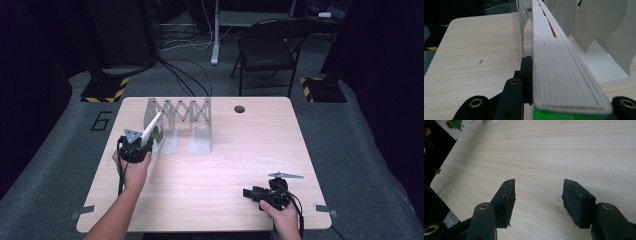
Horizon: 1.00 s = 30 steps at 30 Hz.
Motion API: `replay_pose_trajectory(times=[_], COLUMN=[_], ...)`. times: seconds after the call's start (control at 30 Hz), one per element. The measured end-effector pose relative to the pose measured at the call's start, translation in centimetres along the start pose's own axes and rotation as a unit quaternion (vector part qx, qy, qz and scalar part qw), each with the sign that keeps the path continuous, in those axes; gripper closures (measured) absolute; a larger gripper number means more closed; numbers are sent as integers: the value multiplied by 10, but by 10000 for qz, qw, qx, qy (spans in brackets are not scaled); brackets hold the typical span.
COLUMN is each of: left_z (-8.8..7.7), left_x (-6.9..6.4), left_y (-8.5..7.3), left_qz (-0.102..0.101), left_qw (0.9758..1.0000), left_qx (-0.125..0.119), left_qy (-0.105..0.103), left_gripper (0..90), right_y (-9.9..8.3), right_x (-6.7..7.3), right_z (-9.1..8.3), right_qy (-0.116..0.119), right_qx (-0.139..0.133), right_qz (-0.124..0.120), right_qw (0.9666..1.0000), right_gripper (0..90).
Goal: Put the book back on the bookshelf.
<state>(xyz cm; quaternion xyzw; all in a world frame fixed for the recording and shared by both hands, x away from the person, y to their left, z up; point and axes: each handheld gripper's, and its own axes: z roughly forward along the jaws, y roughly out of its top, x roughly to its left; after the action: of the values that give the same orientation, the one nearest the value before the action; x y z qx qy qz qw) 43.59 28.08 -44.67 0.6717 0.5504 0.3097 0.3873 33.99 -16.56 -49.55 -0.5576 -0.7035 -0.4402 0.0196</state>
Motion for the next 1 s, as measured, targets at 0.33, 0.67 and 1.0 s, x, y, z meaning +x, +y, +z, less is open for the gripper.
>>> replay_pose_trajectory(times=[0.33, 0.67, 1.0], left_z=[8, 16, 23], left_x=[1, -3, -11], left_y=[1, 3, 6], left_qz=[-93, -79, -24], left_qw=[9999, 9999, 9998], left_qx=[0, -28, 38], left_qy=[56, 66, 180], left_gripper=[758, 758, 755], right_y=[-4, -8, -10], right_x=[-4, -7, -9], right_z=[-7, -12, -16], right_qy=[-58, -118, -141], right_qx=[-63, -108, -152], right_qz=[46, 118, 121], right_qw=[10000, 9998, 9997], right_gripper=[436, 436, 435])
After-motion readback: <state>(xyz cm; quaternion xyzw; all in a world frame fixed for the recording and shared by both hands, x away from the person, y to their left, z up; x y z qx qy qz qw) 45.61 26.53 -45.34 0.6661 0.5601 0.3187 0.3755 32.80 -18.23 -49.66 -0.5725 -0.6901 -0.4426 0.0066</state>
